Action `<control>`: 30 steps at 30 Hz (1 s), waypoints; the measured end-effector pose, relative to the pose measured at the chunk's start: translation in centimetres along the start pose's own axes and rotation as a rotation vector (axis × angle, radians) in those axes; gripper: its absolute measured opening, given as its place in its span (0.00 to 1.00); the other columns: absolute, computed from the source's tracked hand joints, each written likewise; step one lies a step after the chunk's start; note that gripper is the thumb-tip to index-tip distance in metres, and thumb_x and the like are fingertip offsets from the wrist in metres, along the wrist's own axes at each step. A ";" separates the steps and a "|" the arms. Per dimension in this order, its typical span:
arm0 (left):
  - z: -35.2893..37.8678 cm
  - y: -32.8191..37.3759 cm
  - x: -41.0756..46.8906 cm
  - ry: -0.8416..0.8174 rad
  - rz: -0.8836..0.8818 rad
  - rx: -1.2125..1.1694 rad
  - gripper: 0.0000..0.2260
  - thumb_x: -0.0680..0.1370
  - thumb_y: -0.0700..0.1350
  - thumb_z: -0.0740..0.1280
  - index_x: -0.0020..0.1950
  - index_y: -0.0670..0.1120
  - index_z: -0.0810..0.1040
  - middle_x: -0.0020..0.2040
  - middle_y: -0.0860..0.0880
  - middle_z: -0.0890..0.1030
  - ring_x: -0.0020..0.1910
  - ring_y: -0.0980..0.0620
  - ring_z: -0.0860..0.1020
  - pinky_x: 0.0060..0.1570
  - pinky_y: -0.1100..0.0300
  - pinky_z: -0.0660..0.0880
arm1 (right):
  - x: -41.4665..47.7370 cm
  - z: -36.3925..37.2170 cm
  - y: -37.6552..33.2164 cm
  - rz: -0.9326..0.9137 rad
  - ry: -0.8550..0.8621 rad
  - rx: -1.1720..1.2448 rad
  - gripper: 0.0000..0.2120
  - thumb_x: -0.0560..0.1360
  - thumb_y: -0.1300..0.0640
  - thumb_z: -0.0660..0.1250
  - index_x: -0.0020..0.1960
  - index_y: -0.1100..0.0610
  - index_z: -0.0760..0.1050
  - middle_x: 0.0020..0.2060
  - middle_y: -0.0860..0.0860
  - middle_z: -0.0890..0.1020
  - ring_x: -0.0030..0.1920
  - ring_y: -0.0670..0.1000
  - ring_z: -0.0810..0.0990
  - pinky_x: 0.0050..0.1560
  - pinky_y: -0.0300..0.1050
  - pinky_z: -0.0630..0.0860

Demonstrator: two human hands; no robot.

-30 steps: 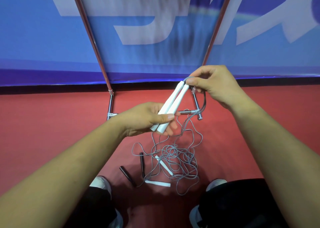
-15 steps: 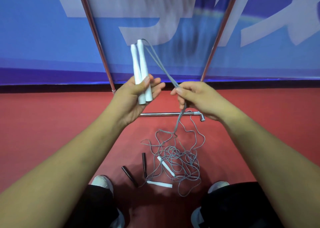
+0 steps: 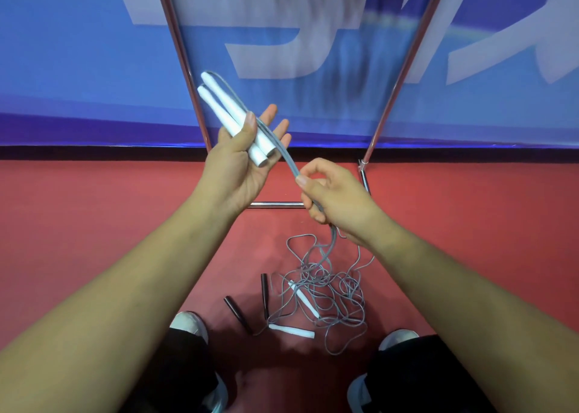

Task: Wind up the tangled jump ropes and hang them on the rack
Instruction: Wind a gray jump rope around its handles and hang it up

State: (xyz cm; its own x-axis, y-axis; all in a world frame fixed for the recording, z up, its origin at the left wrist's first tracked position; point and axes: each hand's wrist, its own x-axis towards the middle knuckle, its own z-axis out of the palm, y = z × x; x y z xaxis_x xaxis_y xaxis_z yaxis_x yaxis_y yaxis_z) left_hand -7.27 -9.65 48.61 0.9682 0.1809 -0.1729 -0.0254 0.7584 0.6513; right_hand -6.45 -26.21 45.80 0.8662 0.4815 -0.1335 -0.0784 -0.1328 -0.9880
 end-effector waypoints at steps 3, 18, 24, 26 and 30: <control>0.0 -0.2 0.0 0.044 -0.061 0.012 0.17 0.85 0.44 0.59 0.72 0.39 0.67 0.68 0.42 0.78 0.65 0.41 0.78 0.65 0.48 0.76 | -0.3 0.4 0.1 -0.025 -0.011 -0.094 0.05 0.81 0.61 0.64 0.47 0.60 0.73 0.25 0.52 0.73 0.22 0.50 0.67 0.23 0.37 0.65; 0.5 -0.6 -0.7 0.021 -0.186 0.198 0.18 0.83 0.60 0.56 0.72 0.61 0.70 0.66 0.40 0.79 0.63 0.44 0.78 0.70 0.48 0.67 | -0.1 -0.1 -0.5 0.022 0.026 -0.276 0.09 0.77 0.58 0.70 0.40 0.62 0.81 0.22 0.50 0.73 0.23 0.45 0.66 0.28 0.39 0.65; 0.0 -1.1 -0.3 0.040 -0.145 0.151 0.13 0.84 0.55 0.59 0.68 0.56 0.72 0.41 0.48 0.83 0.41 0.47 0.84 0.48 0.53 0.80 | -0.7 0.0 -1.0 0.002 -0.014 -0.339 0.08 0.78 0.58 0.69 0.42 0.60 0.80 0.23 0.50 0.72 0.23 0.46 0.67 0.27 0.37 0.66; -0.2 -1.0 0.0 0.074 -0.105 0.172 0.12 0.84 0.52 0.61 0.67 0.52 0.71 0.34 0.49 0.74 0.31 0.51 0.75 0.36 0.59 0.76 | -0.8 -0.3 -1.4 -0.021 -0.005 -0.396 0.06 0.79 0.57 0.68 0.45 0.57 0.81 0.23 0.48 0.70 0.24 0.47 0.70 0.25 0.35 0.67; -0.6 -0.6 0.6 0.143 -0.045 0.279 0.08 0.84 0.47 0.63 0.62 0.49 0.70 0.32 0.49 0.69 0.28 0.53 0.67 0.31 0.62 0.67 | -1.3 -0.6 -1.4 -0.020 -0.143 -0.561 0.03 0.78 0.58 0.68 0.51 0.54 0.79 0.19 0.44 0.71 0.23 0.42 0.76 0.25 0.34 0.68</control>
State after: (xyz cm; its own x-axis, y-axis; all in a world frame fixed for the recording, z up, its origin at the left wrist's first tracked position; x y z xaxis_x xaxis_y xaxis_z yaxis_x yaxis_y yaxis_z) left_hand -6.80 -9.56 47.66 0.9216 0.2522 -0.2950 0.1050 0.5697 0.8151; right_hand -7.19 -27.16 47.44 0.7865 0.5958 -0.1630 0.2445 -0.5426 -0.8036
